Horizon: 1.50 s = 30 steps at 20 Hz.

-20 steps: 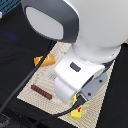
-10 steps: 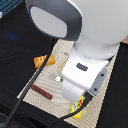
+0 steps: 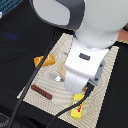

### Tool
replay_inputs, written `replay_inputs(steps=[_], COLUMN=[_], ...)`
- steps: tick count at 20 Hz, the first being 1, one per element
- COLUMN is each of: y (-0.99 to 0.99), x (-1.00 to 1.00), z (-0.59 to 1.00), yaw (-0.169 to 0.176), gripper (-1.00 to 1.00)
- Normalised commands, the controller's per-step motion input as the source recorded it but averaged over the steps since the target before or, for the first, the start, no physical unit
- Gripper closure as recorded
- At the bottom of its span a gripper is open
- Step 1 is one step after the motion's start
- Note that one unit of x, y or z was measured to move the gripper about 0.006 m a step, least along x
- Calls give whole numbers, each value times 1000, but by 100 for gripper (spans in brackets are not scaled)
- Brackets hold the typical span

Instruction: Interact with the objects in diverse but meaningful ways.

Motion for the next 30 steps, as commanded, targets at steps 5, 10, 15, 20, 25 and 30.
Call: replay_inputs(steps=[5, 10, 15, 20, 25, 30], y=[243, 235, 222, 223, 195, 218], x=[-1000, -1000, -1000, -1000, -1000, -1000], z=[-340, -372, -349, -323, -255, 2], yaw=[0, 0, 0, 0, 0, 0], gripper=[-100, -100, -100, -100, -100, -100])
